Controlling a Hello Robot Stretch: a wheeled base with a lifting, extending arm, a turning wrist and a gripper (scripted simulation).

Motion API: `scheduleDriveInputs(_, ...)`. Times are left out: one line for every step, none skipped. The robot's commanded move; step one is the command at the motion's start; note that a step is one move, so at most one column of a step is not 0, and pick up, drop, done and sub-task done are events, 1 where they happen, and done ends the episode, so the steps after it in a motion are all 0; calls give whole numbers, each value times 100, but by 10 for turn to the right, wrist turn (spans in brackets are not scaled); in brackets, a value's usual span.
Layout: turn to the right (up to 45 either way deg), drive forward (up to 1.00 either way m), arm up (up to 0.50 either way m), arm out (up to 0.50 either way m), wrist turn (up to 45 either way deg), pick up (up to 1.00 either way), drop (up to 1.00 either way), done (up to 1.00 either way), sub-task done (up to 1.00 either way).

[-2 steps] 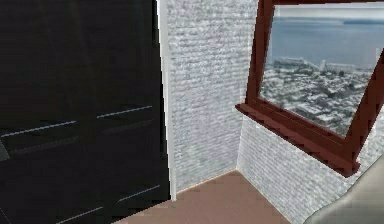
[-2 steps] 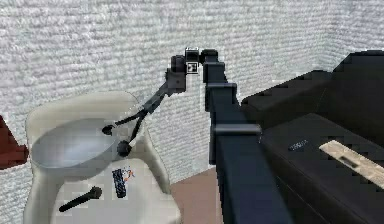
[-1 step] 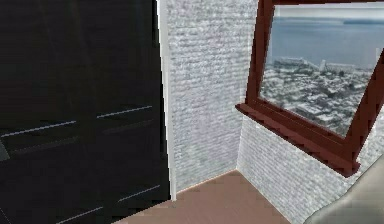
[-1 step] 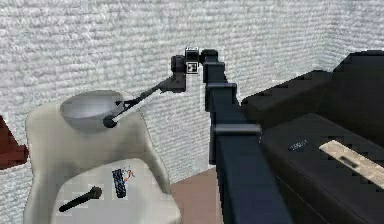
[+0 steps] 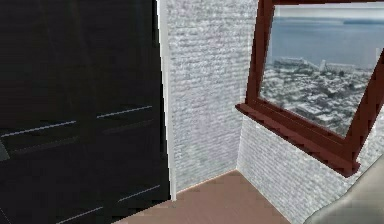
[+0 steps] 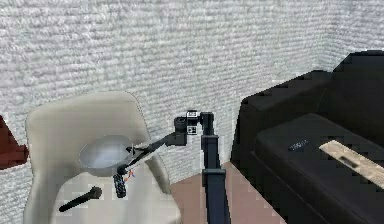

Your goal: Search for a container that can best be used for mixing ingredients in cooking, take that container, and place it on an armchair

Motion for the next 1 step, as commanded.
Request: scheduleDriveInputs(0, 0, -32, 0, 0, 0, 0, 0, 0)
